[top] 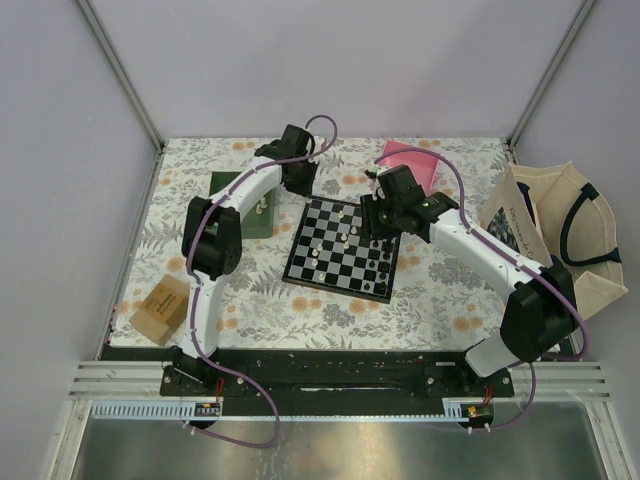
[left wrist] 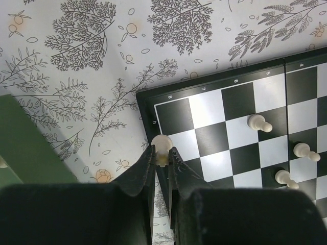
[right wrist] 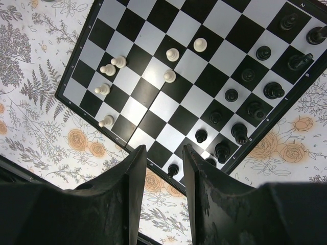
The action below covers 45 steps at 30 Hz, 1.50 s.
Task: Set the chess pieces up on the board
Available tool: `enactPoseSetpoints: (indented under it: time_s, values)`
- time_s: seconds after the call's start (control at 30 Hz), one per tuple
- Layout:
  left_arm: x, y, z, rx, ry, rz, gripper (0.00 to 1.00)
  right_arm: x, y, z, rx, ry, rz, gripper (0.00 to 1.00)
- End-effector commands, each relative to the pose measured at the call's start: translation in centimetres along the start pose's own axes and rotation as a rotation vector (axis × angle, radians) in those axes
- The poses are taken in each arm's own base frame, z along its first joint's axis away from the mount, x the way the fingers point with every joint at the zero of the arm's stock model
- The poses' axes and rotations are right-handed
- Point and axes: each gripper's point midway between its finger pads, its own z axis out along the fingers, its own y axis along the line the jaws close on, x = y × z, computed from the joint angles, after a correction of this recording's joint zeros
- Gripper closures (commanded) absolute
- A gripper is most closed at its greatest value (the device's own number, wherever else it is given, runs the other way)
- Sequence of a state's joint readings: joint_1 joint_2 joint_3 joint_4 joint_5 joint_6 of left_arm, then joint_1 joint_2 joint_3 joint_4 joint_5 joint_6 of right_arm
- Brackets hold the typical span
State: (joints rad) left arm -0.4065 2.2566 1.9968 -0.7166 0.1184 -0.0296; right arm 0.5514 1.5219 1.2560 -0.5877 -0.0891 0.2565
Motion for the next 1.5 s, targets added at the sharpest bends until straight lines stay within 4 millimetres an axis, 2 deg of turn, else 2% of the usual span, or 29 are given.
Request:
enactPoseSetpoints:
  time_s: [0.0, 0.47, 0.93, 1.0, 1.27, 1.47]
  values:
    - [-2.9, -1.5, -0.8, 0.035, -0.080, -0.001, 0.96, -1.1, -0.3, -0.3, 0.009, -0.047, 0.000, 0.57]
    - [-1.9, -2.3, 1.7, 0.054, -0.042, -0.008, 0.95, -1.2, -0.4, -0.2, 0.011, -0.049, 0.006, 0.57]
    - [-1.8, -2.2, 2.5, 0.050, -0.041, -0.011, 0.94, -1.0, -0.6, 0.0, 0.010, -0.040, 0.007, 0.57]
    - [-1.7, -2.3, 2.6, 0.053, -0.037, -0.012, 0.93, -1.0, -0.5, 0.1, 0.009, -0.037, 0.007, 0.57]
    - [-2.0, -2.1, 2.5, 0.048, -0.045, -0.014, 0.75, -1.0, -0.5, 0.1, 0.005, -0.037, 0.007, 0.57]
    - [-2.9, -2.6, 1.8, 0.065, -0.071, -0.012, 0.69, -1.0, -0.6, 0.1, 0.006, -0.034, 0.008, 0.57]
